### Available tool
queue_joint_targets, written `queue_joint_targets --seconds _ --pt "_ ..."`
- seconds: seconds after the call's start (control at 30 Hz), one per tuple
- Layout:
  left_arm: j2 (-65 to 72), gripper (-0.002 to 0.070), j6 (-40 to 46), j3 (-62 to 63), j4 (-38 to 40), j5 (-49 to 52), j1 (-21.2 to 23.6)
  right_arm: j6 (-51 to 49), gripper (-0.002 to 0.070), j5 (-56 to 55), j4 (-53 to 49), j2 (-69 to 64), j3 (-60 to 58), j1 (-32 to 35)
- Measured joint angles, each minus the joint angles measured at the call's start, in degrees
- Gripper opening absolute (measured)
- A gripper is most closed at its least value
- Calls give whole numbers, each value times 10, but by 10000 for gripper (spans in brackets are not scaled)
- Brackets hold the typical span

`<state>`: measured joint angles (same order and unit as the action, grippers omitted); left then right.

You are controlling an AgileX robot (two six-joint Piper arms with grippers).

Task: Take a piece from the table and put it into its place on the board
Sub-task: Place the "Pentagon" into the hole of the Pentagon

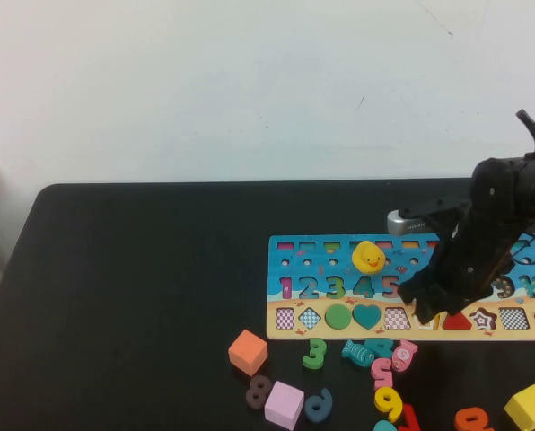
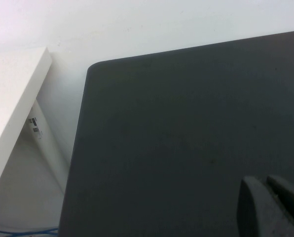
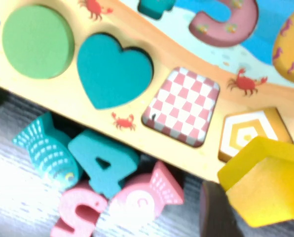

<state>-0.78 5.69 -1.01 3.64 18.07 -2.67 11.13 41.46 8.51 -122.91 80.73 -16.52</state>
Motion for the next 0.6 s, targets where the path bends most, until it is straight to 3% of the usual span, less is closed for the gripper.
queue_joint_targets --seconds 0.6 --pt "0 -1 1 0 0 0 0 -2 366 19 -31 -45 53 -21"
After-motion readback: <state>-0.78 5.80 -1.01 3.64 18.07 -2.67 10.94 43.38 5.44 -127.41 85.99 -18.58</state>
